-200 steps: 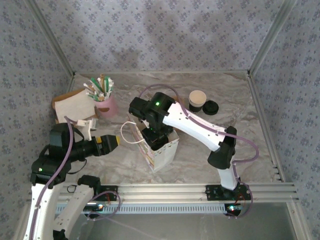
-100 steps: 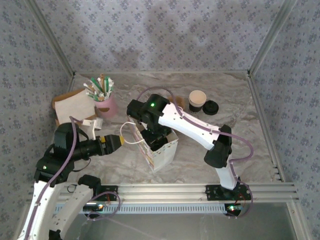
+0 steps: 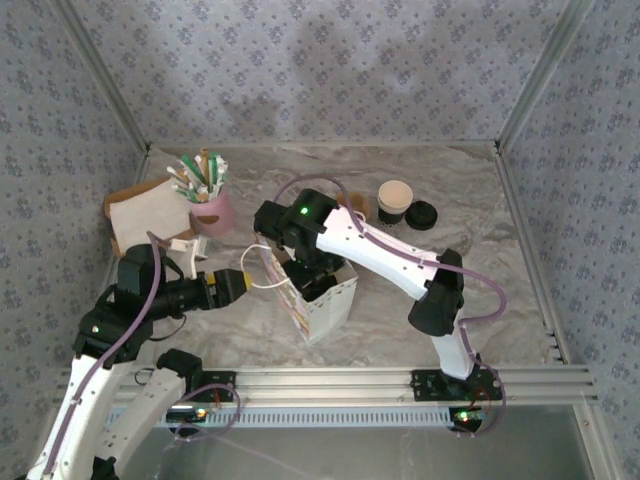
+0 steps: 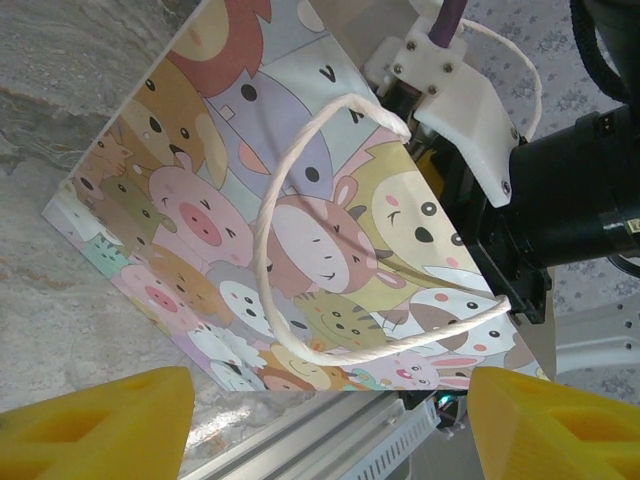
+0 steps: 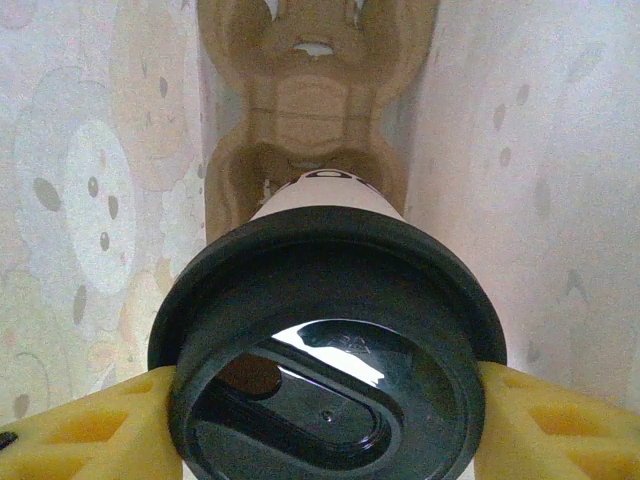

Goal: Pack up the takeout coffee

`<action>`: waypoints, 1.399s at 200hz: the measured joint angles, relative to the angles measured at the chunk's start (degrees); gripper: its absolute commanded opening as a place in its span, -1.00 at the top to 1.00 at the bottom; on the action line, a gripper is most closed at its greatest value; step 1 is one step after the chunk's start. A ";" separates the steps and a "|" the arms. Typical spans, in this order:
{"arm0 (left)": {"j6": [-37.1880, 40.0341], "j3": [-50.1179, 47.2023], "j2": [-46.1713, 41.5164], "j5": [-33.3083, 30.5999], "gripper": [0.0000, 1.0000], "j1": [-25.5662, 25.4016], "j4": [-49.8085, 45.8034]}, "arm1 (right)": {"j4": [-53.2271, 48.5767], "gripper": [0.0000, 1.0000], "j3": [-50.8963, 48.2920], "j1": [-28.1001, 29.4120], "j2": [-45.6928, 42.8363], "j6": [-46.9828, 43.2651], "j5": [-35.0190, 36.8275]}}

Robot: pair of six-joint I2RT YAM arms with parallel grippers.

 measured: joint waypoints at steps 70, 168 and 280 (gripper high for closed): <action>-0.42 0.00 0.00 -0.70 -0.45 -0.48 0.26 | -0.11 -0.29 -5.20 0.00 -0.42 0.20 -0.02; -0.39 -0.20 0.09 -1.79 -0.45 -0.48 0.28 | 0.04 -0.29 -5.53 -0.04 -2.80 0.63 -0.39; -0.44 4.07 0.52 -3.50 -0.43 -1.60 -0.28 | 2.69 -0.29 -9.01 -0.04 -4.85 0.63 -1.84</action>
